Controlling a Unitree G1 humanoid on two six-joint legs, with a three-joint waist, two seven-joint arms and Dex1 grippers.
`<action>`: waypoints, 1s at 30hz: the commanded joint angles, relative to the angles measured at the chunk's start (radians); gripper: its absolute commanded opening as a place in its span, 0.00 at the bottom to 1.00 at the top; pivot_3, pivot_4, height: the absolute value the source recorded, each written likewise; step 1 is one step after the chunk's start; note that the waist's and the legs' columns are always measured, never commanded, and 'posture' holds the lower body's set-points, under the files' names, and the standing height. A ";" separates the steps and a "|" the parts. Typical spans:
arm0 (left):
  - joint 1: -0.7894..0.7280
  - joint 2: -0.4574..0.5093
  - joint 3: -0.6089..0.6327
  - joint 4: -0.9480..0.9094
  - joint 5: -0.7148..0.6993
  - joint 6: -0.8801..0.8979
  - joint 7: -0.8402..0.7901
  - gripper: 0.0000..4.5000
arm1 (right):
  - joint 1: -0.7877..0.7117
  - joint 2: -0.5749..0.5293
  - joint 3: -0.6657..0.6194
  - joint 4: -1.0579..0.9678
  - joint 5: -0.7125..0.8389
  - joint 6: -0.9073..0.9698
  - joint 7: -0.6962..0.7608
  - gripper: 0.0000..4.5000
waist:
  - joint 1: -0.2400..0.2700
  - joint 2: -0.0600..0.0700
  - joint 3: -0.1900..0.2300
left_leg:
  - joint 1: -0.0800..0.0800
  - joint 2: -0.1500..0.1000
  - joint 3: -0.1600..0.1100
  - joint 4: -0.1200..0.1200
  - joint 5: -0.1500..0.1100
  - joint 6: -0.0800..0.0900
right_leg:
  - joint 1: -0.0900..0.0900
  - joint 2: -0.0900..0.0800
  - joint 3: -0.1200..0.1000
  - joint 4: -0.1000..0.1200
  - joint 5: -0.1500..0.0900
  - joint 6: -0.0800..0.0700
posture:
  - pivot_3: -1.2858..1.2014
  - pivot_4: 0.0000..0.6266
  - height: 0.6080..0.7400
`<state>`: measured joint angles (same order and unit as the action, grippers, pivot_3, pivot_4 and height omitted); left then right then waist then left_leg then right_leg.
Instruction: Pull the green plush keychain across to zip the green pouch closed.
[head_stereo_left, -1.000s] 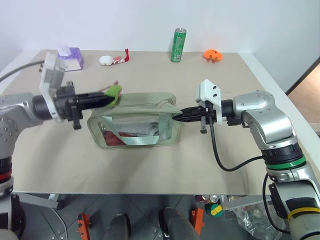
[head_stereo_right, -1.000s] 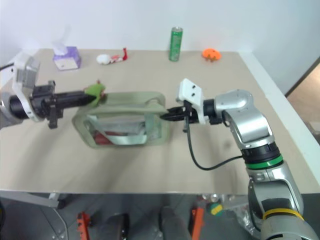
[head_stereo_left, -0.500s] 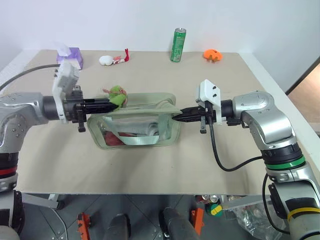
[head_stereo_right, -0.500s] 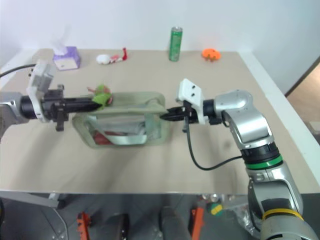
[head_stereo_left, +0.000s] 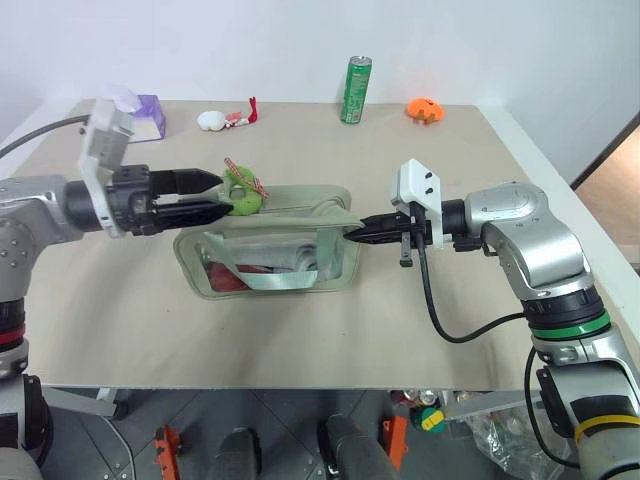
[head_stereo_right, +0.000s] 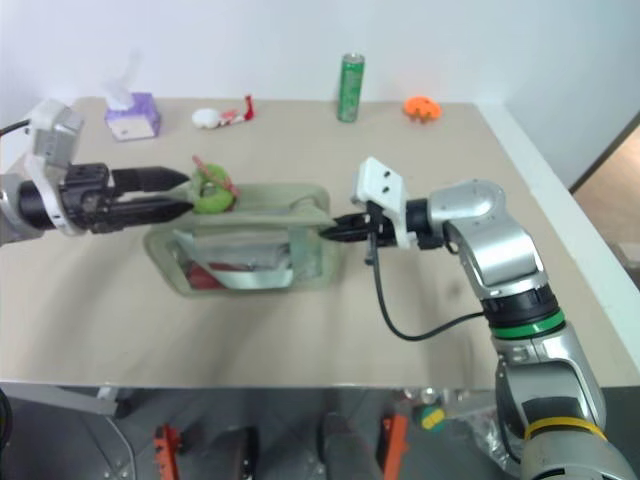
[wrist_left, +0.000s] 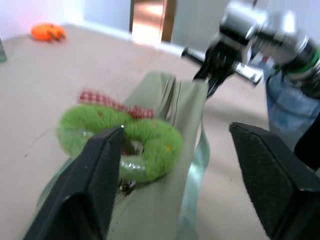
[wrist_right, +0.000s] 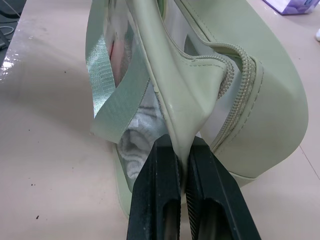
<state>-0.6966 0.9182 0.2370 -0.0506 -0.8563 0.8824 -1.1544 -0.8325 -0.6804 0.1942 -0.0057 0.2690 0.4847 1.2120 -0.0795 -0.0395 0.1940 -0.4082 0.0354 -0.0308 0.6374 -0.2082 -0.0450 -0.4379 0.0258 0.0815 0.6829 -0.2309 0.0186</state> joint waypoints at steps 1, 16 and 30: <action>0.032 0.056 0.100 -0.041 -0.050 0.028 -0.002 0.76 | -0.014 0.001 -0.021 -0.028 0.007 -0.015 -0.008 0.00 | -0.001 0.000 0.000 | 0.000 0.000 0.000 0.000 0.000 0.000 | 0.000 0.000 0.000 0.000 0.000 0.000 | 0.52 0.24 1.00; 0.455 0.123 0.238 -0.094 0.033 -0.044 -0.003 0.76 | -0.023 0.011 -0.014 -0.012 0.004 -0.025 0.000 0.00 | 0.001 0.000 0.000 | 0.001 0.002 0.001 -0.001 0.000 0.000 | -0.001 0.000 -0.001 0.000 0.000 -0.002 | 0.52 0.24 1.00; 0.367 0.021 0.092 -0.048 0.059 -0.075 0.035 0.52 | -0.011 -0.002 -0.025 -0.036 0.009 -0.010 -0.003 0.00 | 0.000 0.000 0.000 | 0.000 0.002 0.001 -0.001 0.000 0.000 | -0.001 0.001 0.000 0.000 0.000 -0.002 | 0.52 0.24 1.00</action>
<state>-0.3180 0.9362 0.3115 -0.0872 -0.7779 0.8137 -1.1138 -0.8334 -0.6722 0.1942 -0.0048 0.2685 0.4769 1.2135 -0.0793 -0.0393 0.1941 -0.4079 0.0374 -0.0294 0.6366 -0.2082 -0.0450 -0.4390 0.0271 0.0816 0.6831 -0.2308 0.0166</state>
